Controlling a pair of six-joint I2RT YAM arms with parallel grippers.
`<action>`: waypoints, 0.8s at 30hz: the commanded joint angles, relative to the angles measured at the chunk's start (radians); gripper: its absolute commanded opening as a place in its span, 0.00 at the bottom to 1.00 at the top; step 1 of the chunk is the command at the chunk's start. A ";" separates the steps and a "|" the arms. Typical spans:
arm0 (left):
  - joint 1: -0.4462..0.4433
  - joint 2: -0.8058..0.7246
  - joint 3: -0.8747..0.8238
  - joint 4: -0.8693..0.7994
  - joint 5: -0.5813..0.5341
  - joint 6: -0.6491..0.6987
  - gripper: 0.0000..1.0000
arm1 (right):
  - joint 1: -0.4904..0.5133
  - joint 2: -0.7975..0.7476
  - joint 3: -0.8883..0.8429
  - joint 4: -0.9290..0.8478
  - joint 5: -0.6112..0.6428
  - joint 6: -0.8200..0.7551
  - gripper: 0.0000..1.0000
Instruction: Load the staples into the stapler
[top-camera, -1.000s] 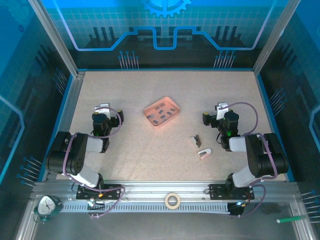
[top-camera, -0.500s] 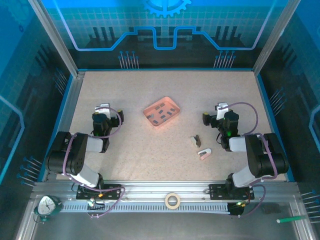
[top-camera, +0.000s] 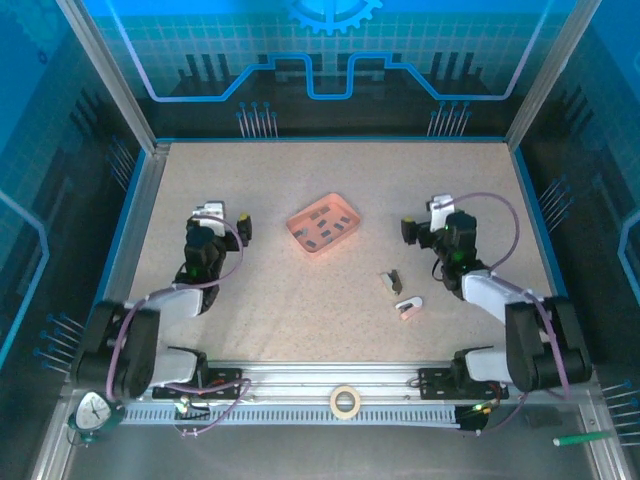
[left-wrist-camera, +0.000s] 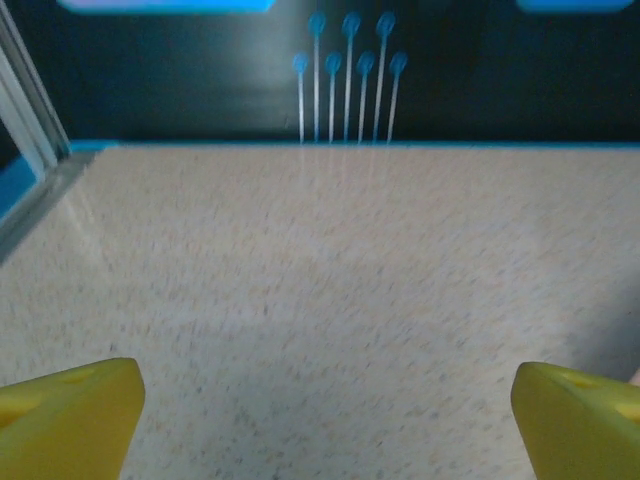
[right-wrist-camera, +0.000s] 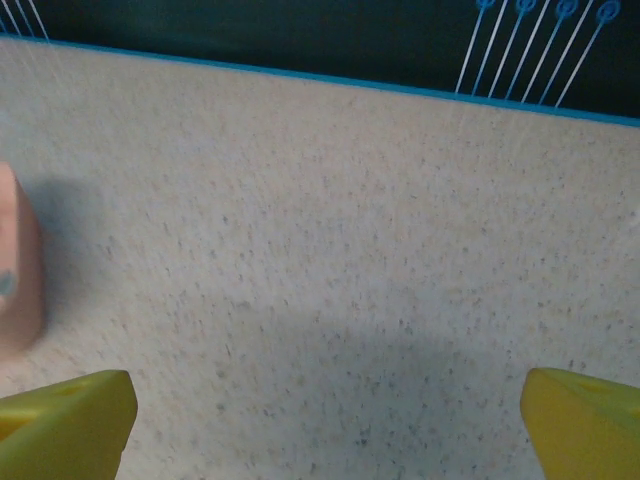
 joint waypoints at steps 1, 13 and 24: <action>-0.012 -0.134 0.083 -0.239 0.000 -0.076 0.91 | 0.025 -0.060 0.138 -0.389 0.028 0.097 1.00; -0.075 -0.202 0.323 -0.800 0.224 -0.251 0.76 | 0.296 0.049 0.373 -1.082 -0.043 0.204 0.95; -0.081 -0.190 0.309 -0.790 0.225 -0.255 0.76 | 0.367 0.180 0.407 -1.178 -0.026 0.239 0.79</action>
